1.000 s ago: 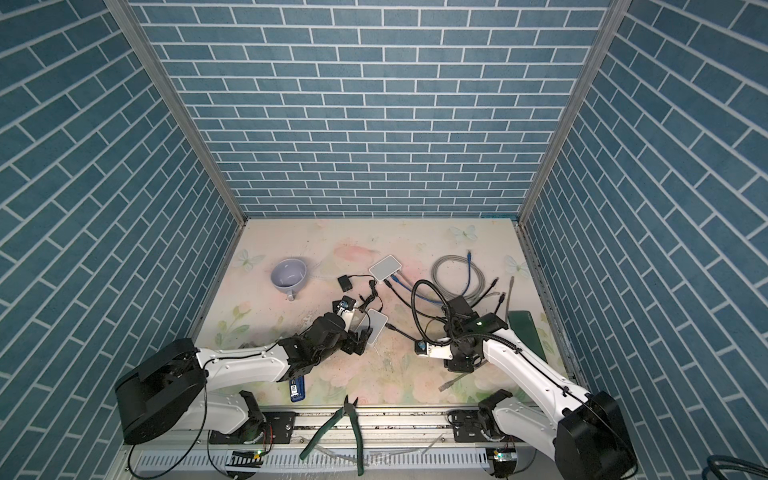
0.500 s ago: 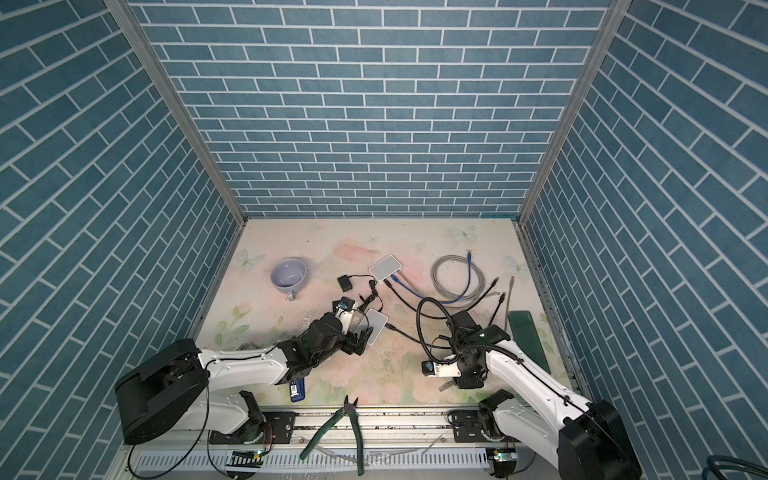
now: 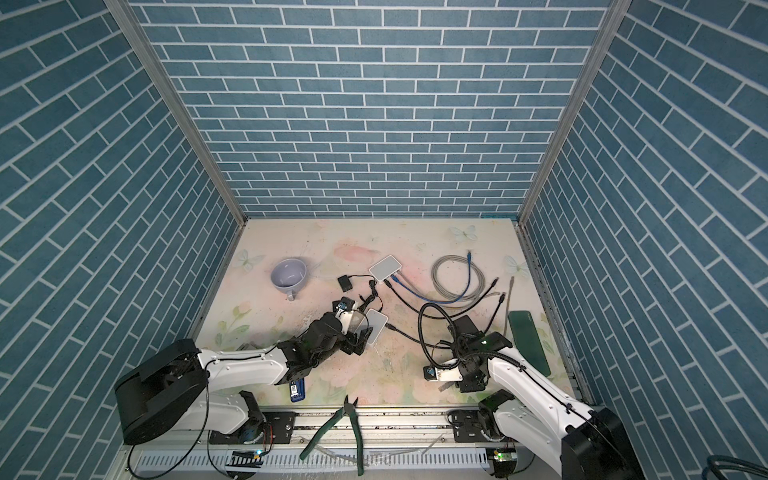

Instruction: Insert the plug into the switch port

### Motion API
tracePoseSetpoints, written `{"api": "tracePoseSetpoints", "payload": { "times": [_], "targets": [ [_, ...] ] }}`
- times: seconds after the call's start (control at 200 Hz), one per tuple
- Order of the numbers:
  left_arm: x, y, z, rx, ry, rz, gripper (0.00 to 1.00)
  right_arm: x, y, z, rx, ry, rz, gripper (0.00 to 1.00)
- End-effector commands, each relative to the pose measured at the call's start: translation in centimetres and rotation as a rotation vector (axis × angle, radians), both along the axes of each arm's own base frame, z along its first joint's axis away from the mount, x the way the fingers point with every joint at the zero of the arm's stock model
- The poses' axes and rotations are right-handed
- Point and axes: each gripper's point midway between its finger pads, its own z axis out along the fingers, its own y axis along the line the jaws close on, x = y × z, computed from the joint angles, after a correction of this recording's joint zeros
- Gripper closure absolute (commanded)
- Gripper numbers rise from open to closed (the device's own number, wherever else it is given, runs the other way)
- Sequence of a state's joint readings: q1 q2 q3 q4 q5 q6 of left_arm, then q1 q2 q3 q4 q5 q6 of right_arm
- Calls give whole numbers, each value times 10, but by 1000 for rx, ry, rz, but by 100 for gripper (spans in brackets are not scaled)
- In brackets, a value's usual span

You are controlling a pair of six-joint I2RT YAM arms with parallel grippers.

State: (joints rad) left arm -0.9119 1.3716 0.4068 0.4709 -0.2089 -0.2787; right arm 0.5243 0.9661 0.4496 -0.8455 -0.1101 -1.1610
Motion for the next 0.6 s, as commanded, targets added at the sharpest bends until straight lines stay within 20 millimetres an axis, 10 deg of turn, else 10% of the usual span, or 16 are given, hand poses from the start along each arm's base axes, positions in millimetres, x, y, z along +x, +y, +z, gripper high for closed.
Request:
{"api": "tracePoseSetpoints", "payload": {
  "times": [0.0,0.59],
  "targets": [
    [2,3,-1,5,-13,5,1,-3,1,-8,-2,19,52,72],
    [-4,4,-6,22,-31,-39,1,28,50,11,133,28,40,100]
  ]
}}
